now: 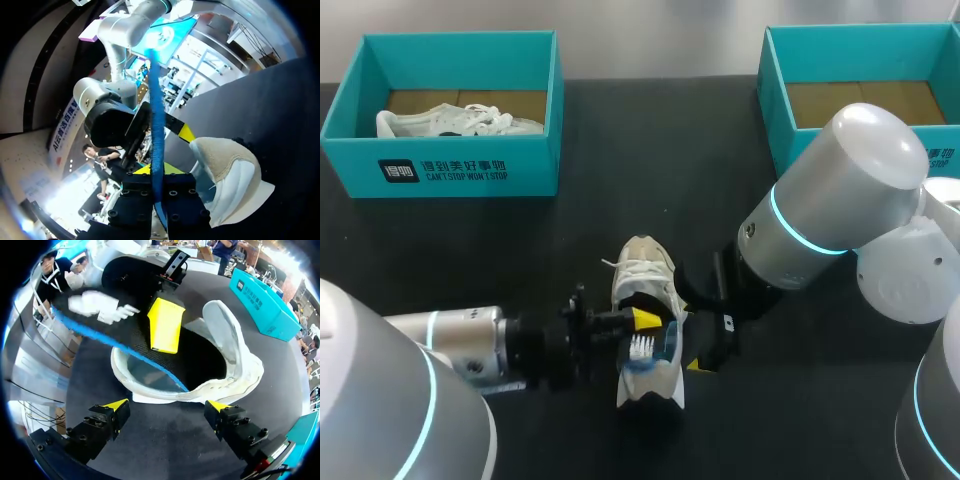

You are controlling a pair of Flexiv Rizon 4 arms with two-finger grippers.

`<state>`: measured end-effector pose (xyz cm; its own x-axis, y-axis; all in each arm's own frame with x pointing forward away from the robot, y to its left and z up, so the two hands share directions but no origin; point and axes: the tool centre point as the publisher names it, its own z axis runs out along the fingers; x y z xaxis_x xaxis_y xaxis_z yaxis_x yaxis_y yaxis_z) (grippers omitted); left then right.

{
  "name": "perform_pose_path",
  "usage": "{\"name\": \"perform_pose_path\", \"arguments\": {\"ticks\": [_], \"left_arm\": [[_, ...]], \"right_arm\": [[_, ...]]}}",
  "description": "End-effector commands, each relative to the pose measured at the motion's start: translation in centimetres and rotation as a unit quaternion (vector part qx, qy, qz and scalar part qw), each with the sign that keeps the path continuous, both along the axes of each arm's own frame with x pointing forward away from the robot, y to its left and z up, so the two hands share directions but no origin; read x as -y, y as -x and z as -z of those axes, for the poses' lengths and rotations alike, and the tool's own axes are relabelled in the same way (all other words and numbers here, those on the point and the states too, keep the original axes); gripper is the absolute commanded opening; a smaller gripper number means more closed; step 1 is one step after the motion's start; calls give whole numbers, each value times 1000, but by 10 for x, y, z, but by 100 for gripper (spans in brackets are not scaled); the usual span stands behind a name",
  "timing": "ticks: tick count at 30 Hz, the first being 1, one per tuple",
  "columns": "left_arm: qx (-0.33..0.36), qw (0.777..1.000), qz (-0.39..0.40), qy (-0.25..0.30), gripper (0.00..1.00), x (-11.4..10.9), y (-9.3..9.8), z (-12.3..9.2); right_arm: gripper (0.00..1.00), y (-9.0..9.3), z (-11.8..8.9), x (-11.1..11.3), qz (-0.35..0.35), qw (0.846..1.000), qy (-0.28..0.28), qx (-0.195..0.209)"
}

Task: Take the shoe out of the shoebox, open the shoe tongue, remove and reinsert the insole, then place the shoe into the shoebox

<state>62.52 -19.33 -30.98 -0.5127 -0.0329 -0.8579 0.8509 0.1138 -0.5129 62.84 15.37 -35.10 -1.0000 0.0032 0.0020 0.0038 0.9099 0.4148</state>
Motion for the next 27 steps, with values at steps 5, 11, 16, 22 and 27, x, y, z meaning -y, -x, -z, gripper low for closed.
{"name": "perform_pose_path", "arguments": {"ticks": [5,11,16,22,27], "left_arm": [[25,1000,2,-14,0,7,1,8],[41,999,-4,-19,0,12,-7,20],[45,998,-13,-41,0,16,-15,32],[39,997,-28,-55,0,16,-28,40],[13,998,-31,-45,0,12,-29,37]], "right_arm": [[100,1,1,0,1,1000,-1,1],[100,1,1,0,1,1000,-1,1],[100,1,1,0,1,1000,-1,1],[100,1,1,0,1,1000,-1,1],[100,1,1,0,1,1000,-1,1]]}}
